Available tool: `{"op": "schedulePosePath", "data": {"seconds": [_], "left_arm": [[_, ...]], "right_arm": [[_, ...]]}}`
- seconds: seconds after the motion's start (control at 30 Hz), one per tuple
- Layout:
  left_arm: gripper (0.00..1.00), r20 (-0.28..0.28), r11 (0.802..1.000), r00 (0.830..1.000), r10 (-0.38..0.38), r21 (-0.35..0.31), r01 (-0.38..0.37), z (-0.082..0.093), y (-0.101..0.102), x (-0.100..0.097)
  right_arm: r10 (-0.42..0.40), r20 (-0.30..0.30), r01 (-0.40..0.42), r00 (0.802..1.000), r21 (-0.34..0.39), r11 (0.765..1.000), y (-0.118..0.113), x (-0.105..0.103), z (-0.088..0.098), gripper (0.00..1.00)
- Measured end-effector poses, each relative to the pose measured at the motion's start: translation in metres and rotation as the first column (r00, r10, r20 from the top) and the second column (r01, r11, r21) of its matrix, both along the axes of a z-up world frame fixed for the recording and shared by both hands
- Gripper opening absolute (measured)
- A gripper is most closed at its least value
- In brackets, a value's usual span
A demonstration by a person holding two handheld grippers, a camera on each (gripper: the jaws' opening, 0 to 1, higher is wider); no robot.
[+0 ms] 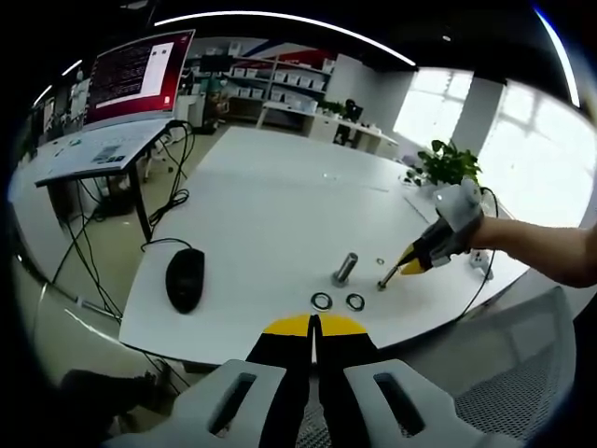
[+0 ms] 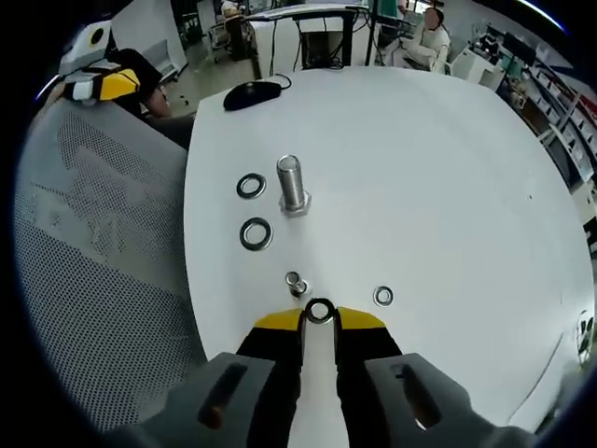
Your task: Place the washer onto the threaded stud by aligning its center hole with the stud, sliding it down to the base, and recovering from edge contact or off-axis alignment until the washer reaches the visible bottom stop.
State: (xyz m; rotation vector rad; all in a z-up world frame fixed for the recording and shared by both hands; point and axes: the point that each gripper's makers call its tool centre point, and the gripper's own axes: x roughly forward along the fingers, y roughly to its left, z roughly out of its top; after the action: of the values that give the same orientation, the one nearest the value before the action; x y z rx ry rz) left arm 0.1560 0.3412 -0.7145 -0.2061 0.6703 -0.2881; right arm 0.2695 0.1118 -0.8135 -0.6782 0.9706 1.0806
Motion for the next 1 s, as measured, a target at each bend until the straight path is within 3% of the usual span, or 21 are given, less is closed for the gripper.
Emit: {"op": "schedulePosePath", "data": {"seconds": [0.37, 1.0], "left_arm": [[0.00, 0.000, 1.000, 1.000, 0.003, -0.001, -0.003, 0.000, 0.000, 0.000], [0.00, 0.001, 1.000, 1.000, 0.004, -0.002, -0.004, 0.001, -0.001, 0.000]], "right_arm": [[0.006, 0.008, -0.006, 1.000, 0.045, 0.999, 0.007, -0.005, 0.015, 0.14], [0.052, 0.013, -0.053, 0.999, 0.032, 0.998, 0.021, -0.007, 0.013, 0.14]]}}
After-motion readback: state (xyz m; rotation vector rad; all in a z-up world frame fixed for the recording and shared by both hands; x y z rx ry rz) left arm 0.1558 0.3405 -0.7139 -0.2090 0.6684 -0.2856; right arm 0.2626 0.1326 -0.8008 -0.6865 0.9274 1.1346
